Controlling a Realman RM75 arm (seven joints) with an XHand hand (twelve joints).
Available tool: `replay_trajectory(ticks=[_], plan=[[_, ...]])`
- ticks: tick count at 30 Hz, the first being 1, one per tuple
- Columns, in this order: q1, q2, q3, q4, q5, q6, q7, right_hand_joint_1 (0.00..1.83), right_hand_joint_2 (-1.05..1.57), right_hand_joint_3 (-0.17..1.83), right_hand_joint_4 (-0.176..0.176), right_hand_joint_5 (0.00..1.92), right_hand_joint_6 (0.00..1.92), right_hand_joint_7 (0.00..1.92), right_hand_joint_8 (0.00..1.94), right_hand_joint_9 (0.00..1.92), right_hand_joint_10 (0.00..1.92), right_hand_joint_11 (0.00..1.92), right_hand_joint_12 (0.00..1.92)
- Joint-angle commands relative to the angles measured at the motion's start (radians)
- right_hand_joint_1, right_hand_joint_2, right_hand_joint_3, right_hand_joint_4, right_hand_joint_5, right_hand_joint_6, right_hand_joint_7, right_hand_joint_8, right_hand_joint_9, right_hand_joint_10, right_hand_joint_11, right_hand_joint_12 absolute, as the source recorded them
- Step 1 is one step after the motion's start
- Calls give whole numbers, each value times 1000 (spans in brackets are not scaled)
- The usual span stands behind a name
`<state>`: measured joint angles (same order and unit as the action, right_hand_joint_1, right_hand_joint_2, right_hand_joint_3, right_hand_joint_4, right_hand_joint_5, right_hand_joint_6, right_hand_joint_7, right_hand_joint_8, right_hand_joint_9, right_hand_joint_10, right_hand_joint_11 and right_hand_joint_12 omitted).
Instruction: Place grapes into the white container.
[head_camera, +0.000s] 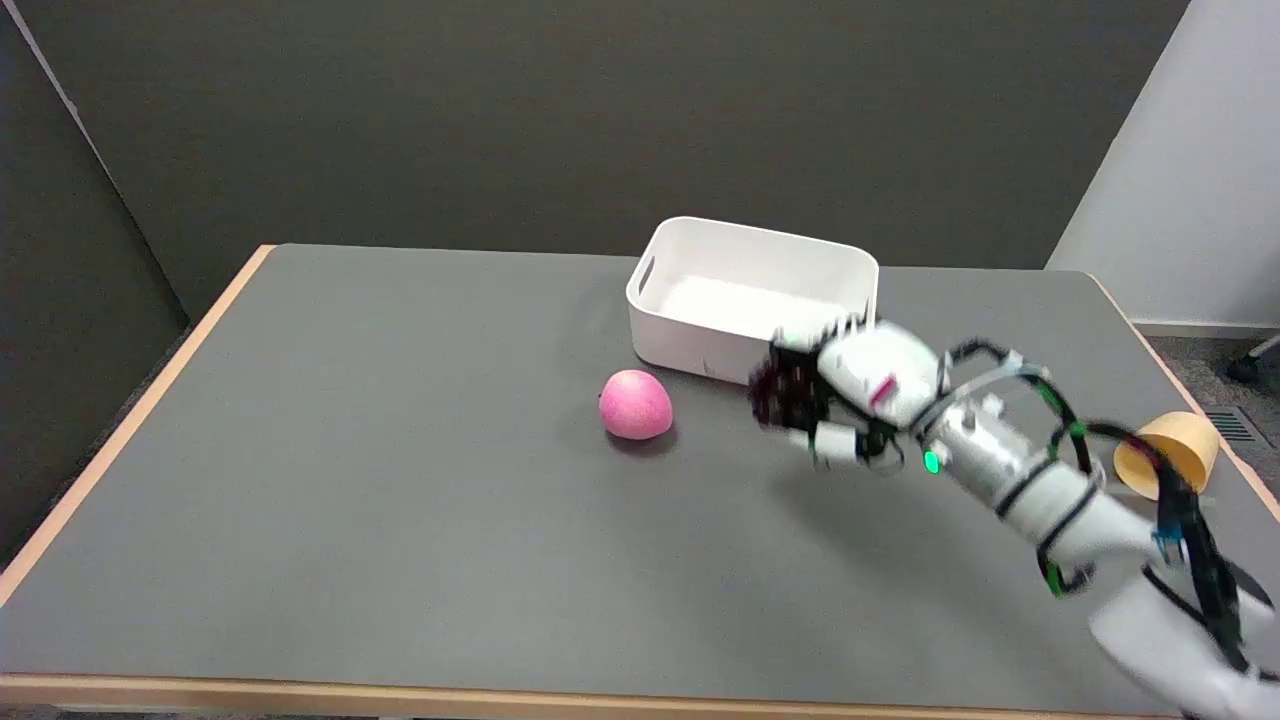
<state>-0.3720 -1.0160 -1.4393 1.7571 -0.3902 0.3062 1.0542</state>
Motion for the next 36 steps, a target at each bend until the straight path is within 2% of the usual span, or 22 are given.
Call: replay_trajectory(ticks=[1,6,13,16,20,25,27,29,31,32,34,36], plan=[[604,104,-149,-46,160,-266,-80,1175,1066,478,-176,642,1561,702,1591,925,1693,1008,1921],[820,109,-256,-176,162,-321,-60,1178,1058,484,-176,651,1551,711,1580,930,1685,1007,1921],[1011,84,-403,-500,207,-343,-58,1179,1056,485,-176,653,1547,714,1576,932,1689,1002,1921],[1013,81,-441,-554,283,-320,-58,1180,1055,485,-176,654,1545,715,1574,932,1687,996,1921],[990,69,-461,-600,291,-300,-58,1180,1055,483,-176,656,1543,716,1572,930,1685,981,1921],[894,77,-403,-549,343,-280,-58,1180,1056,483,-176,654,1544,715,1573,919,1674,929,1921],[842,83,-367,-513,406,-274,-58,1006,1143,355,-105,634,1555,828,1441,848,1448,555,1921],[783,86,-314,-480,467,-239,-58,840,737,869,-78,421,899,705,1043,705,1364,552,1921],[735,88,-265,-464,517,-184,-58,636,655,861,-67,235,501,362,549,325,1013,408,1691],[719,88,-251,-462,536,-166,-58,566,634,844,-62,170,379,228,384,171,869,318,1574],[671,88,-220,-460,609,-124,-58,511,613,833,-54,111,324,94,275,15,666,128,1361],[637,87,-201,-457,655,-93,-59,438,561,876,-52,48,261,-1,93,-1,255,1,1122]])
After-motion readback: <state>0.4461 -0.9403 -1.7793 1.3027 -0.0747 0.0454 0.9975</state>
